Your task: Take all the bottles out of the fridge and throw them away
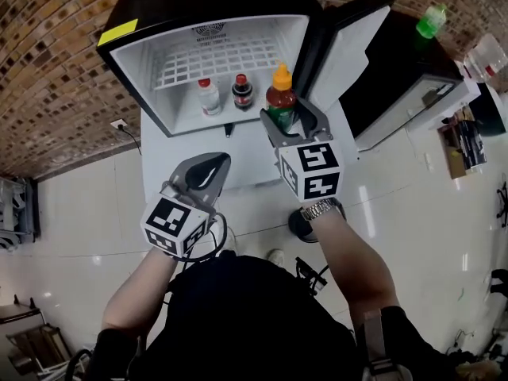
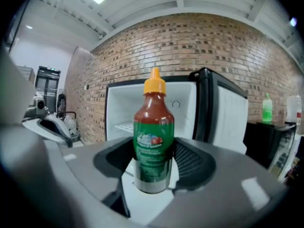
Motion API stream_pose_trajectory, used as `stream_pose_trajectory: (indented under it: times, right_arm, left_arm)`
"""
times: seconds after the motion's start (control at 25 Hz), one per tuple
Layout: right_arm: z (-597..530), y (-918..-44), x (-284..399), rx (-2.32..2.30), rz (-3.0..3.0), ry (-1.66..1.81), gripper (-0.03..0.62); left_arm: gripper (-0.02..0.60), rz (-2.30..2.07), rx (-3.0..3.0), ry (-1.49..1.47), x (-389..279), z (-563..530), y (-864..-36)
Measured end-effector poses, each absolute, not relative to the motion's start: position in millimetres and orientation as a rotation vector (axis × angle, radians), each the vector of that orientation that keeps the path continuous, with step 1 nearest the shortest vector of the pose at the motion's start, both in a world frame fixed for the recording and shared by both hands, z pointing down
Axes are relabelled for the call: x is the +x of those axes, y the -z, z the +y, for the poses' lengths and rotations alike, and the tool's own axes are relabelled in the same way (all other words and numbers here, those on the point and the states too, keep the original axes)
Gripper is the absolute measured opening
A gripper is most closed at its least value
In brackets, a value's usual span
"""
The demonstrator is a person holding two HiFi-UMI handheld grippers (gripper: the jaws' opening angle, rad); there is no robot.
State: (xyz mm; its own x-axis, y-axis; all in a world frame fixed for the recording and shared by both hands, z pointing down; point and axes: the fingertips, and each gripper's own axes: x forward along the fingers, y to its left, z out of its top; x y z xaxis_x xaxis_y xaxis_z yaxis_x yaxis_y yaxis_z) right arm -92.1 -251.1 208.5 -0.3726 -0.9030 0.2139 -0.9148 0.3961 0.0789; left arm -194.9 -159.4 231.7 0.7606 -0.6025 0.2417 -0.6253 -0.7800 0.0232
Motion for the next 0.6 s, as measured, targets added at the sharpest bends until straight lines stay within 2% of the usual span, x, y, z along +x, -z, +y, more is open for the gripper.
stream_pose_trajectory:
  times: [0.6]
  right_arm:
    - [-94,-297,33,1.597,-2.346,-0.256,0.267]
  left_arm:
    - [0.003,-0.742,2.896,-0.45,-32,-59,-288]
